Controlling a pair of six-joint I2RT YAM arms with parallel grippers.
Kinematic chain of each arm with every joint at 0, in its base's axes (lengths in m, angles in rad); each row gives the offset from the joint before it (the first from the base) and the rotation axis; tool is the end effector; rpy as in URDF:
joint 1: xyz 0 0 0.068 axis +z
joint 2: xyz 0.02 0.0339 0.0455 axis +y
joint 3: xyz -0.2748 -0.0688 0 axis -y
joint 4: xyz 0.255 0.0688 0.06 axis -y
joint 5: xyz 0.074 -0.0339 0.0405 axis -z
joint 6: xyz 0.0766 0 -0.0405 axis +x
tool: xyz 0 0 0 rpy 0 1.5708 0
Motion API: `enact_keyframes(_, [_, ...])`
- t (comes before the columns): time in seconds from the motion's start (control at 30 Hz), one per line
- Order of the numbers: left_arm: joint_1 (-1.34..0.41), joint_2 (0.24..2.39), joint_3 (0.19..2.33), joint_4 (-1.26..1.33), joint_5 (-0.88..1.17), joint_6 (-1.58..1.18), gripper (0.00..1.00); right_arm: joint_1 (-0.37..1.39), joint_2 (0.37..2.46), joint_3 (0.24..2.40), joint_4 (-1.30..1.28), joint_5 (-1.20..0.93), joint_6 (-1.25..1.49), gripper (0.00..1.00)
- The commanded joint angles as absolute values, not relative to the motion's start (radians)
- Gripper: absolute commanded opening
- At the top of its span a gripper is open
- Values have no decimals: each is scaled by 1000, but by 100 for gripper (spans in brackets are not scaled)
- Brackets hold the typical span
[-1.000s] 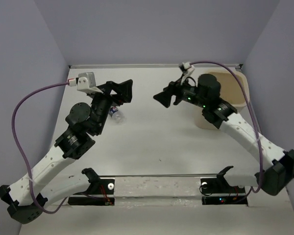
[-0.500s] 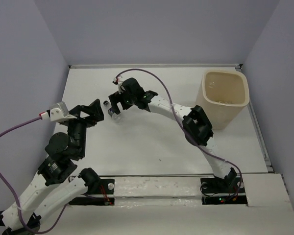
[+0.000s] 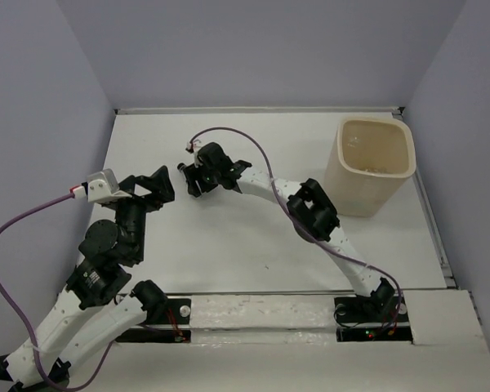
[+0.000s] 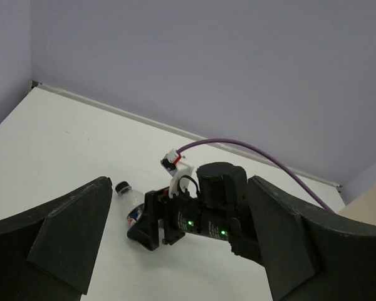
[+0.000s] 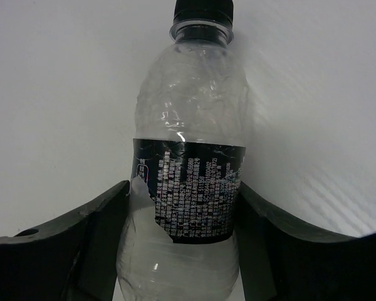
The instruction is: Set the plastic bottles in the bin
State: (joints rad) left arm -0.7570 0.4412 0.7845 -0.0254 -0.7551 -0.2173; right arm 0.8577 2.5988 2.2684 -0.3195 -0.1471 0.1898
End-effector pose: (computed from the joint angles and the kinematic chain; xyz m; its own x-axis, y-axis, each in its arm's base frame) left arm 0.1194 -0.0406 0.4137 0.2161 -0.4201 -0.8814 0.0752 0.9072 -0.4140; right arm 0.4071 0.4878 0.1388 -0.5443 -0.3440 -0.7651 -0.7350 0.6352 0.2373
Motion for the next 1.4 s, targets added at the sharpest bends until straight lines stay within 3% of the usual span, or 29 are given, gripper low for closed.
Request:
enact_keyframes(0.0, [-741, 443, 781, 40, -747, -201, 99, 867, 2214, 1970, -60, -62, 207, 25])
enact_keyframes(0.1, [-735, 456, 781, 38, -735, -204, 99, 867, 2007, 1756, -14, 39, 166, 22])
enact_keyframes(0.27, [-719, 497, 790, 29, -652, -207, 99, 781, 1486, 1435, 34, 311, 35, 20])
enact_keyframes(0.47, [-693, 537, 795, 40, -514, -193, 99, 433, 1006, 1143, 3, 428, 34, 17])
enact_keyframes(0.8, [-655, 565, 795, 38, -442, -201, 99, 313, 976, 1036, -97, 598, 54, 19])
enact_keyframes(0.83, [-655, 561, 795, 38, -440, -199, 99, 299, 979, 1032, -109, 595, 75, 22])
enact_keyframes(0.87, [-655, 561, 796, 40, -440, -198, 99, 299, 977, 1029, -117, 588, 84, 36])
enact_keyframes(0.97, [-655, 561, 798, 38, -434, -199, 99, 290, 963, 1045, -153, 572, 115, 95])
enact_keyframes(1.03, [-653, 560, 798, 40, -434, -201, 99, 290, 953, 1086, -190, 563, 121, 100])
enact_keyframes(1.23, [-650, 554, 796, 40, -433, -199, 99, 290, 920, 1193, -265, 471, 120, 100])
enact_keyframes(1.37, [-646, 552, 795, 46, -414, -199, 99, 290, 859, 1239, -285, 254, 155, 99])
